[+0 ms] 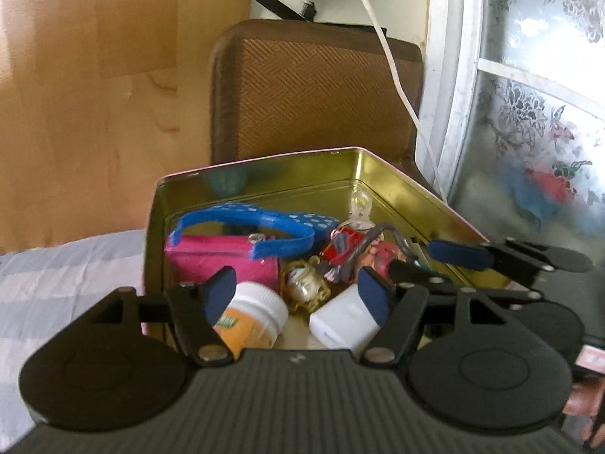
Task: Organize rigid objects
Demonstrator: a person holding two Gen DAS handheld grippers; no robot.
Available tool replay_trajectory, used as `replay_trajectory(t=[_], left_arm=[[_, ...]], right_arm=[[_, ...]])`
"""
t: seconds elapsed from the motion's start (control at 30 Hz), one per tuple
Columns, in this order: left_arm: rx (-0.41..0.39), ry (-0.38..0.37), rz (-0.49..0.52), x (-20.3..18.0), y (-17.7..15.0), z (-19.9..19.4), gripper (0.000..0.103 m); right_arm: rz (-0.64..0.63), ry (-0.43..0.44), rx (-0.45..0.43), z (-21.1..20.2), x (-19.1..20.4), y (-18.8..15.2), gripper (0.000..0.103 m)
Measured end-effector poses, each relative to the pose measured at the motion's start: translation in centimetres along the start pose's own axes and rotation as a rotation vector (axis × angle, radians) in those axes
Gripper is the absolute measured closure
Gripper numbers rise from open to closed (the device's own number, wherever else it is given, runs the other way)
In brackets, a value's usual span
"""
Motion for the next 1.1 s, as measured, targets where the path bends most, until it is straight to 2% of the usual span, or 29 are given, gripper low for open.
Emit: replay_trajectory(t=[0.13,0.27,0.43,0.5,0.57,0.67,0.77,0.87,1.0,1.1], left_arm=[[0.0,0.027,-0.003,0.1,-0.7,-2.0,0.028],[-0.018,0.056,0.009,0.6,-2.4,-6.0,0.025],[-0.05,0.129,0.041,1.9,-4.9,-11.3,0.003],[-0.064,0.151,0.024,3.0,-5.9,-13.5,0.0],[-0.078,0.175,-0.012,4.2,-7.0,-15.5,0.0],[-0.076,0.204,-0.062,5.9,-8.5,-17.9,0.0],[-0.088,0.242,-0.096,7.4,-9.9,-20.0,0.0],[-0.092,0.291,-0.099,8.2,-10.9,-21.7,0.0],[-0.092,0.364,-0.054,8.4,-11.3,-22.8,0.0],[-0.094,0.397,-0.042,8.3,-11.5,-23.4,0.0]], right_arm=[[0.052,0.015,-0.048,-3.9,0.0,0.1,0.058],[0.106,0.031,-0.092,-8.0,0.7,-0.1,0.054],[0.164,0.055,-0.13,-13.2,4.6,-1.2,0.047],[0.193,0.071,-0.136,-15.0,6.5,-1.9,0.043],[0.222,0.081,-0.141,-17.0,8.4,-2.6,0.025],[0.251,0.098,-0.137,-19.1,10.9,-3.7,0.007],[0.261,0.101,-0.116,-20.4,12.8,-4.7,0.0],[0.261,0.107,-0.081,-21.2,14.3,-5.3,0.0],[0.248,0.053,-0.065,-21.8,15.4,-5.4,0.0],[0.237,0.051,-0.047,-22.0,16.1,-5.3,0.0]])
Point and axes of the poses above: each gripper's, at about its wrist camera, not at the fingertips, and z roughly the way its jaws point, x to its left, y to its top, the point moved 7 cm from there along z, roughly the way its jaws point
